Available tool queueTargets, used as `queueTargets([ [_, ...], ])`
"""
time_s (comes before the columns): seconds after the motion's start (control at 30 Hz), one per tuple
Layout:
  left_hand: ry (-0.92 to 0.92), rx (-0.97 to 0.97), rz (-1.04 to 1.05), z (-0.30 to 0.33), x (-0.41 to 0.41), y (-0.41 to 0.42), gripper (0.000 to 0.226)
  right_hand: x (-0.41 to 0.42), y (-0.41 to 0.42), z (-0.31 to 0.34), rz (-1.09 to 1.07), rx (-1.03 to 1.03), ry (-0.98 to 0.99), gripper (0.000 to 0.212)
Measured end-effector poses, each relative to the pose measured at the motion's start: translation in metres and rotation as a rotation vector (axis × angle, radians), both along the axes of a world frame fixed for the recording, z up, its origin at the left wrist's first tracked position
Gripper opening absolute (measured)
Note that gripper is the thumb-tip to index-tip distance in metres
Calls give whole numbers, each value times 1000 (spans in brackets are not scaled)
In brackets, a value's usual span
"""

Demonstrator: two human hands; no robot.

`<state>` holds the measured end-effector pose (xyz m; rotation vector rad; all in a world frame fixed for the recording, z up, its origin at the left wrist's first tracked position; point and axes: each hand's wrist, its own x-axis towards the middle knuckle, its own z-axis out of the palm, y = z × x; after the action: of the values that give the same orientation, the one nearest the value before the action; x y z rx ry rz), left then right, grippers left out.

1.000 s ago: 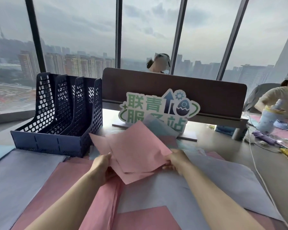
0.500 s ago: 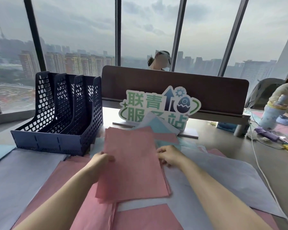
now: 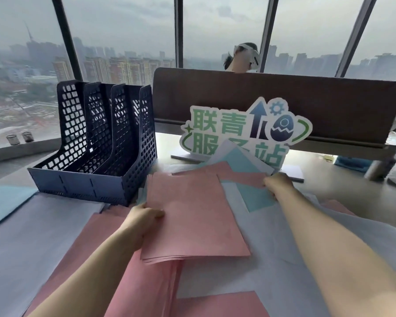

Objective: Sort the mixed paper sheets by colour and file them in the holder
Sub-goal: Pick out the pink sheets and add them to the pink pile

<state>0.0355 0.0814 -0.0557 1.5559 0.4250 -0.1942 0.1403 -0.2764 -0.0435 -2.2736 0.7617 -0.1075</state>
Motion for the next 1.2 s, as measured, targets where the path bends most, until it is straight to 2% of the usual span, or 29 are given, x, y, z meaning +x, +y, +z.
queueTargets([
  [0.13,12,-35,-19,0,0,2,20,22,-4,-4,31,-50,65,45],
  [0.33,29,-52,-16,-2,1,3,22,38,26,3,166,-171,4,25],
  [0.4,28,-62,-11,-3,2,3,24,43,40,4,251,-184,-7,10],
  [0.53,19,-79,-8,-3,2,2,23,56,57,-4,204,-158,-52,8],
  [0.6,16,-78,-13,-3,1,2,23,62,65,-3,198,-151,-11,16],
  [0.7,19,-84,-26,-3,0,3,24,69,77,3,224,-83,84,47],
  [0.8,20,-87,-32,-1,-1,3,24,70,89,11,251,-72,222,57],
  [0.9,29,-84,-40,-1,0,3,23,78,96,8,252,-54,208,44],
  [0.97,37,-84,-39,-1,1,4,22,82,100,3,342,-83,241,50],
  [1.0,38,-84,-39,-2,1,5,23,87,100,1,358,-107,233,47],
  [1.07,36,-88,-39,-3,1,5,24,84,99,0,339,-137,175,20],
  [1.2,31,-89,-35,-3,1,5,24,76,96,-2,251,-164,34,12],
])
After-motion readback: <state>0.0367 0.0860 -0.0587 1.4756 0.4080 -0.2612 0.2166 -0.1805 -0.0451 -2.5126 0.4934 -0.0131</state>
